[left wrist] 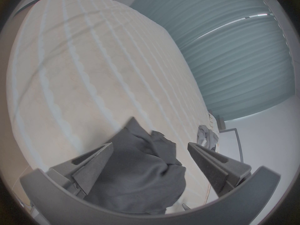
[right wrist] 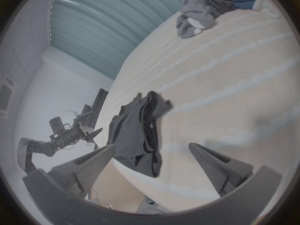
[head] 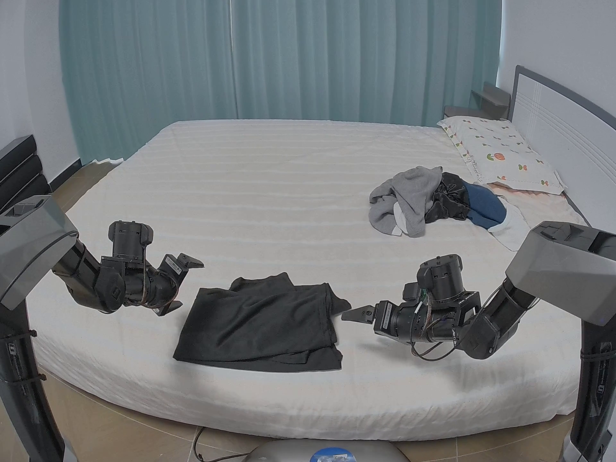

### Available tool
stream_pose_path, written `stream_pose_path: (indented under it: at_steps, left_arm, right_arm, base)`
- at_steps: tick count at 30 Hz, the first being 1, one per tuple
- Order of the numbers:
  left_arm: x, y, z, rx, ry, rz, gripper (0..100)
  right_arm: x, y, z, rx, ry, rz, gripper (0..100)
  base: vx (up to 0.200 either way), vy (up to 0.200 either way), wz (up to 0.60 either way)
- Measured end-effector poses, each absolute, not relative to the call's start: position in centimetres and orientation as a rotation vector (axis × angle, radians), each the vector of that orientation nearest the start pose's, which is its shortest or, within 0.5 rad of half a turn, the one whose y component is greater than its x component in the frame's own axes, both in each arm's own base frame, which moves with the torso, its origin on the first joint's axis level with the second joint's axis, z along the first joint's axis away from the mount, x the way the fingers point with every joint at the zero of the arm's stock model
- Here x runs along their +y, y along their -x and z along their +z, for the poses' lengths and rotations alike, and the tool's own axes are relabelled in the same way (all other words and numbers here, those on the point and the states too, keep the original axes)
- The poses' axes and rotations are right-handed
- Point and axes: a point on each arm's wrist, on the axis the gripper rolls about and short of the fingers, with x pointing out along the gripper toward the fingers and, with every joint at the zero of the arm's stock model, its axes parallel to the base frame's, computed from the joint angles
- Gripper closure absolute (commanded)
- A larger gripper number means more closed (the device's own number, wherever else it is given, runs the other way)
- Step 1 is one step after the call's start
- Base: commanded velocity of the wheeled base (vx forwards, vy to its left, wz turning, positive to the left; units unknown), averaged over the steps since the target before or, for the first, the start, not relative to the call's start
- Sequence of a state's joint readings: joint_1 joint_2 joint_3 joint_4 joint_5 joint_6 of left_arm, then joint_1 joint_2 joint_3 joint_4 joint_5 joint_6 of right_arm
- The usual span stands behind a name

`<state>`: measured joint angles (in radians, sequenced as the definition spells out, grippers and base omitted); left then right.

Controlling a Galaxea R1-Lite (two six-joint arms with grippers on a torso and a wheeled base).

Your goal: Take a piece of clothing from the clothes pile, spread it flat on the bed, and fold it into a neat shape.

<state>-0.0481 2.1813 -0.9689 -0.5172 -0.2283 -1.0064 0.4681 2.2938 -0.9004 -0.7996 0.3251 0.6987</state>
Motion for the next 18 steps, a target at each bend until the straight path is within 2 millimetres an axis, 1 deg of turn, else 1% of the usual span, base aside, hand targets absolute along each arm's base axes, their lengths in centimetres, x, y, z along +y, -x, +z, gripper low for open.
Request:
stream_pose_path:
  at_steps: [5, 11, 18]
  left_arm:
    - [-2.3, -38.1, 3.5, 0.791, 1.02, 0.121, 0]
    - [-2.2, -38.1, 2.9, 0.802, 1.017, 0.139, 0]
    - [-2.3, -38.0, 2.5, 0.815, 1.011, 0.145, 0]
  right_arm:
    - [18.4, -34.9, 0.2, 0.839, -0.561, 0.536, 0]
    - [18.3, -35.2, -0.5, 0.822, -0.492, 0.545, 0]
    - [16.9, -35.9, -0.9, 0.787, -0.422, 0.504, 0]
  base:
    - [0.0, 0.2, 0.0]
    - [0.0, 0.0, 0.0]
    - [0.0, 0.0, 0.0]
